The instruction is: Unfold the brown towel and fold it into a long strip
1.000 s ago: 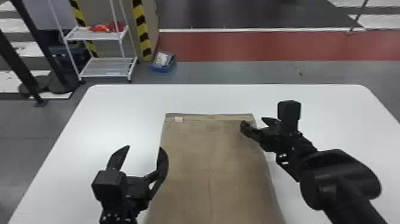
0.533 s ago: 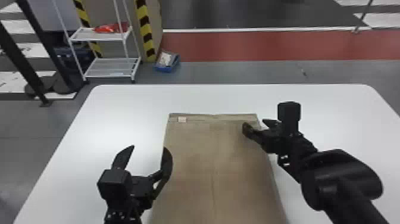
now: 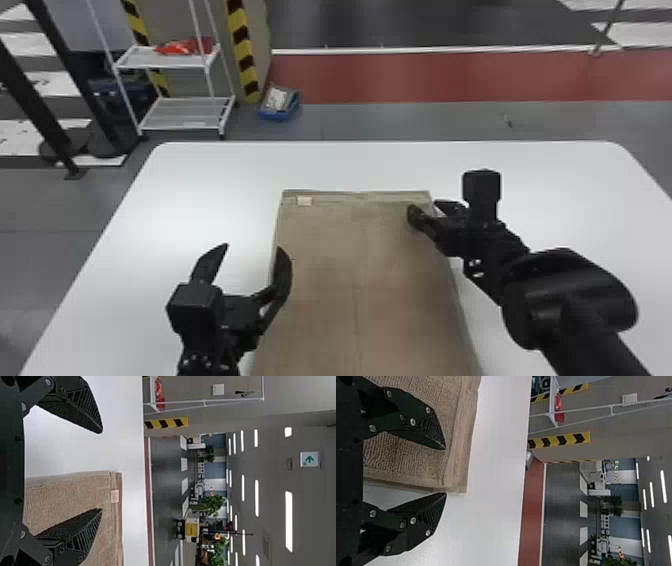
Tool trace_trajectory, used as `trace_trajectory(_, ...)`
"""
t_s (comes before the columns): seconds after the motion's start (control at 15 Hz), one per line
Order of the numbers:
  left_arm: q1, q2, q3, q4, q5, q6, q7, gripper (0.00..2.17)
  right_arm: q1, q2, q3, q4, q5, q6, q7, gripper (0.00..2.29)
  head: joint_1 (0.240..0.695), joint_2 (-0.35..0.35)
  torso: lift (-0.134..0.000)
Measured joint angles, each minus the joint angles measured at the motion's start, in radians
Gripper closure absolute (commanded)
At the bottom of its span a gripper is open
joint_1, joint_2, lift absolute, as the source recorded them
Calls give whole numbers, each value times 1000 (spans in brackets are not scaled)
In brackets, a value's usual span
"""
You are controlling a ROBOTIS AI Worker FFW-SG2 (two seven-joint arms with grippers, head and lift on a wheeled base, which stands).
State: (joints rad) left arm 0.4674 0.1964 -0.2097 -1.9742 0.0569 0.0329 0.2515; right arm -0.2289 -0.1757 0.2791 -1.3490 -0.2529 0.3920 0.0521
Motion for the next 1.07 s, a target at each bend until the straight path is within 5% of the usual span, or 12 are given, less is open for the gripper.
trace_trajectory(1.07,-7,8,-7,3,4,19,-2,198,3,5,1,1,6,22,-12,775,695,42,-123)
